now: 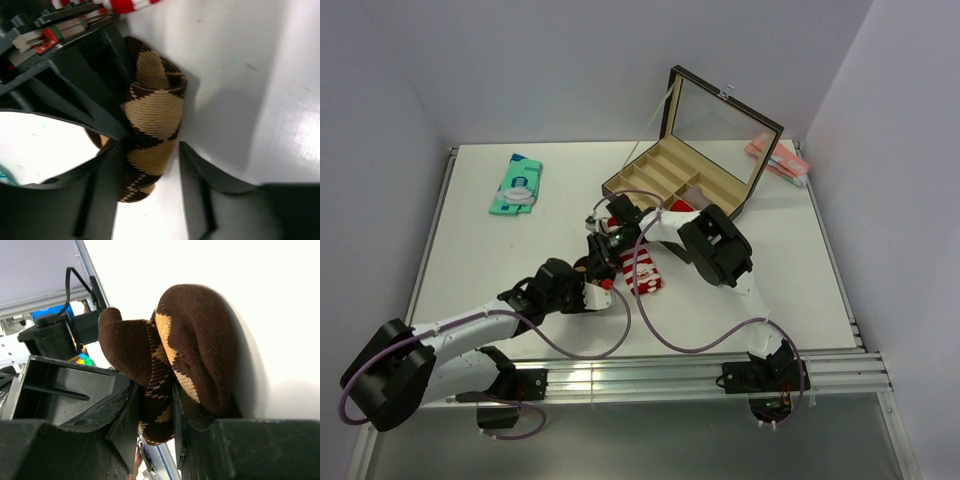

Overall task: Roll the socks
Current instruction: Roll the sock at the center of the board.

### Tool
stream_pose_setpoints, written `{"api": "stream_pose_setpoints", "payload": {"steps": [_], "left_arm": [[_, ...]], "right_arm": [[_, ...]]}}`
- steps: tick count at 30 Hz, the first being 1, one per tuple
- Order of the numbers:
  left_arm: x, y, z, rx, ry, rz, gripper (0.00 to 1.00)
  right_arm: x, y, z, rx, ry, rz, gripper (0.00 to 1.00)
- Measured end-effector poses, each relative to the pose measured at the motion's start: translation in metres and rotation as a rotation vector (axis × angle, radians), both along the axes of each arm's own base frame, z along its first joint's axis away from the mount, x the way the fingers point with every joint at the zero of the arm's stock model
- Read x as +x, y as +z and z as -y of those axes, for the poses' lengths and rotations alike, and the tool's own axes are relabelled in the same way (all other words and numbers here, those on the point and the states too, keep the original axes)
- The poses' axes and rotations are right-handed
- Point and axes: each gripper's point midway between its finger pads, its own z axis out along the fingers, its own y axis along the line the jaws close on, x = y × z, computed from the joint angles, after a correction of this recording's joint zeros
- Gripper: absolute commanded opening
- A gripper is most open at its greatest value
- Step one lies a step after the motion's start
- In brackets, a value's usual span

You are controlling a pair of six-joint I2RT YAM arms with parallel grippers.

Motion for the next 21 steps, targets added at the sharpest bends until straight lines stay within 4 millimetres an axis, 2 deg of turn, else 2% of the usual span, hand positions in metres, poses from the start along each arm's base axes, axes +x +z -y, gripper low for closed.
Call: {"api": "stream_pose_setpoints", "payload": {"steps": [4,9,12,16,18,21], "left_arm": [[0.013,0.0,0.004,0.005,0.027,0.019,0.42],[0.018,-0.002,0.007,0.001,0.042,0.025,0.18],[0.019,-0.002,0.008,0.004,0.043,0.02,0.08],[0.018,-0.002,0.008,0.017,0.04,0.0,0.02],[0.018,-0.002,0.009,0.028,0.036,-0.017,0.01],[0.019,-0.001,0.011,0.036,0.033,-0.032,0.05]], "right_arm": [[0.007,-0.001,0.004,-0.005,-0.019,0.003,0.18],[0.013,-0.003,0.009,-0.01,-0.031,0.01,0.19],[0.014,-0.003,0.01,-0.011,-0.031,0.017,0.24],[0.016,-0.003,0.01,-0.02,-0.036,0.029,0.34],[0.017,-0.002,0.011,-0.035,-0.044,0.044,0.36],[0.019,-0.001,0.013,-0.068,-0.066,0.082,0.38]]}}
